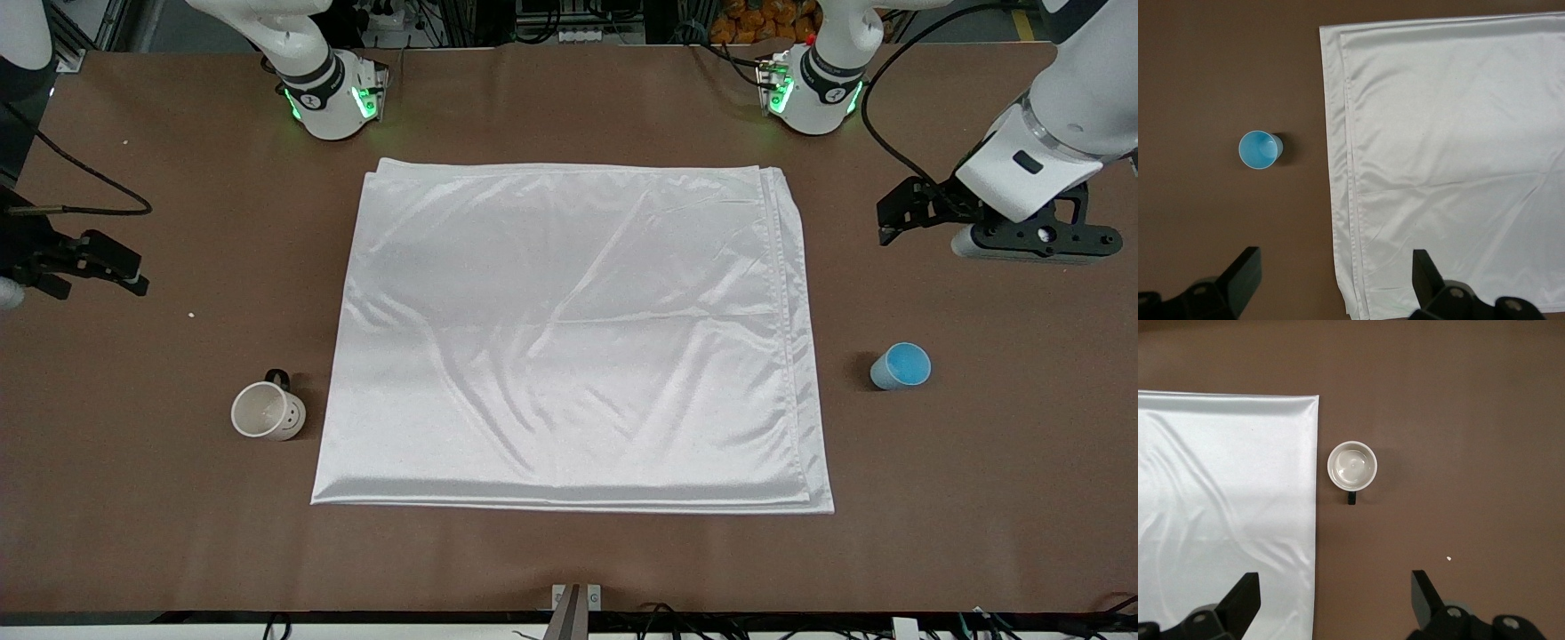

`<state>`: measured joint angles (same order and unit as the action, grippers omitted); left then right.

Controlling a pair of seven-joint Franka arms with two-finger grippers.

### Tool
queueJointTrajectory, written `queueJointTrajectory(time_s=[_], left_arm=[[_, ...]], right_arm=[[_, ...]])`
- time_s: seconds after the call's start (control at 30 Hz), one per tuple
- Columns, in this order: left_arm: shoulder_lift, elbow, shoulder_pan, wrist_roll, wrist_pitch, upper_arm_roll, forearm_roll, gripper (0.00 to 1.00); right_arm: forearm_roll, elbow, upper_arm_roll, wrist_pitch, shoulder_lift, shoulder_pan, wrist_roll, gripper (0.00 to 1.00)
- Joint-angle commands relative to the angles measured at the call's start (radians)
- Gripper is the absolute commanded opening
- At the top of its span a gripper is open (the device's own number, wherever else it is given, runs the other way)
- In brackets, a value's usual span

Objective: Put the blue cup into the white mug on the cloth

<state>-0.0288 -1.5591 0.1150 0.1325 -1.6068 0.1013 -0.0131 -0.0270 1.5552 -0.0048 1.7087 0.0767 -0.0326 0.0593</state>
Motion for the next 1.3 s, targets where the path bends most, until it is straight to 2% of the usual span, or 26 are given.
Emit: queueJointTrajectory(time_s=[0.0,0.4,0.93,1.27], left_arm=[[-0.005,0.011,0.0,0.021,0.004,0.008,0.018,1.0],[-0.006,0.005,0.006,0.01,0.005,0.008,0.022,1.0],[-0.008,-0.004,0.005,0.001,0.004,0.0,0.024,1.0],[-0.039,-0.024,-0.002,-0.016,-0.019,-0.035,0.024,1.0]], right_arm=[[-0.011,0.032,0.011,0.003,-0.02,-0.015,-0.013,1.0],[-0.011,0.074,0.012,0.023,-0.018,-0.016,-0.015,1.0],[-0.011,0.272,0.012,0.204,-0.018,-0.027,-0.013,1.0],[-0.011,0.313,0.012,0.265,-0.014,-0.027,-0.015,1.0]])
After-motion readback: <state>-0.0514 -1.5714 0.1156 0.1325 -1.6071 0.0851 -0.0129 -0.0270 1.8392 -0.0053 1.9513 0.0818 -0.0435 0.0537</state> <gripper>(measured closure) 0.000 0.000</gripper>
